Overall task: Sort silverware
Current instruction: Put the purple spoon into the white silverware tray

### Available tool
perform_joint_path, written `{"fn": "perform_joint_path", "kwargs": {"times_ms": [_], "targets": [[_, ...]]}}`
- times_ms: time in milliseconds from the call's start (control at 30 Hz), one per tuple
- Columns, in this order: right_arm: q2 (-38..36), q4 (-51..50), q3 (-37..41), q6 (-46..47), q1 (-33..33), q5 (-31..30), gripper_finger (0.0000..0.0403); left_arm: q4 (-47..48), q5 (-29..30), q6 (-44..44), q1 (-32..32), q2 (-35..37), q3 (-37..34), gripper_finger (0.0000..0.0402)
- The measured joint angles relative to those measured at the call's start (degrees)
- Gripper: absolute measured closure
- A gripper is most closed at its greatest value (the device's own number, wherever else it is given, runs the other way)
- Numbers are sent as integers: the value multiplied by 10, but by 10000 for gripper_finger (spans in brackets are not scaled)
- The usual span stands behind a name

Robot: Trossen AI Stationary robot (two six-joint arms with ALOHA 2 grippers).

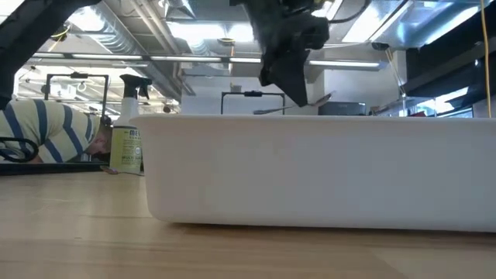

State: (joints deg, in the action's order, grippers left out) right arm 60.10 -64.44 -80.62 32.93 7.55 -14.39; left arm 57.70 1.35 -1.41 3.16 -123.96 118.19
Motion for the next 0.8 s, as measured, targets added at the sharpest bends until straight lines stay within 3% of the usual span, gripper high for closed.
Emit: {"fn": "perform_joint_path", "kwargs": {"times_ms": [367, 633, 800], "targets": [[-1, -4, -33, -9, 0, 10, 217, -36, 46, -39, -86, 0, -63, 400], [-1, -5, -28, -8, 0, 35, 217, -88, 46, -74, -91, 0, -116, 400], [0, -15, -28, -8, 0, 34, 217, -111, 6, -102, -83, 0, -135, 400]]}}
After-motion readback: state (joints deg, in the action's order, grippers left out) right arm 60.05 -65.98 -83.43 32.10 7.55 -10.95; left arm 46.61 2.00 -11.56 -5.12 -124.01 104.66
